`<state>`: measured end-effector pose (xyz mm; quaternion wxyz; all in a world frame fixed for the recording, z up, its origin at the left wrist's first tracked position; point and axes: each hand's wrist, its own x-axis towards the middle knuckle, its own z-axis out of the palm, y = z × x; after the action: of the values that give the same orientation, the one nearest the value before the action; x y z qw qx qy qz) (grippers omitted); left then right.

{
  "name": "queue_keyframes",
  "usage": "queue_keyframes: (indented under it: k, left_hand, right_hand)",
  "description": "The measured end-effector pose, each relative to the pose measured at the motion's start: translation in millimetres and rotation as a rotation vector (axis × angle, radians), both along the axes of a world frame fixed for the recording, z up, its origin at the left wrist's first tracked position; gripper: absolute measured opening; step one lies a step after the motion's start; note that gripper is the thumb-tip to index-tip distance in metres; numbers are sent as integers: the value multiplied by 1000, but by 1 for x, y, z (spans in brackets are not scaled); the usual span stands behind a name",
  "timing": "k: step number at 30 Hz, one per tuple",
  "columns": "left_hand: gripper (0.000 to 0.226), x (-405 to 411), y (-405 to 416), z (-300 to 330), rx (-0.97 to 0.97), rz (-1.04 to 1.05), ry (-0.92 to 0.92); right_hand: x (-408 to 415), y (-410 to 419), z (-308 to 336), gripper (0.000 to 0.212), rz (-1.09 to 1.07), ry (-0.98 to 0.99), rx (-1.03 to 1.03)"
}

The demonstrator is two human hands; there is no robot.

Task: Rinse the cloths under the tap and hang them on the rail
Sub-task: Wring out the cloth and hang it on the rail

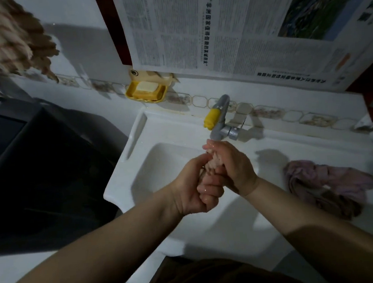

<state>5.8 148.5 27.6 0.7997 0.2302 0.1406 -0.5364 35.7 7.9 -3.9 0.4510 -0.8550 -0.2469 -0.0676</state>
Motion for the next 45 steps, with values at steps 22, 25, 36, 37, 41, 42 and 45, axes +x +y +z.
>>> queue_keyframes:
  k: [22,25,36,37,41,42,45]
  left_hand:
    - [41,56,40,-12,1551,-1073,-2189]
    - [42,72,51,-8,1308,-848,-2644]
    - [23,93,71,3,973,-253,-3011]
    - [22,94,74,3,957,-271,-3016]
    - [16,85,90,-5,922,-366,-2941]
    - [19,81,94,-8,939,-411,-2898]
    - [45,68,104,-12,1006,-564,-2658]
  right_hand:
    - [6,43,9,21,-2,1075,-287]
    - [-4,45,14,34,-14,1307,14]
    - [-23,69,35,40,-66,1560,599]
    - [-21,69,36,40,-55,1573,587]
    - [-4,59,37,36,125,1592,277]
    - [2,57,37,32,170,1572,199]
    - [14,55,36,17,265,1570,100]
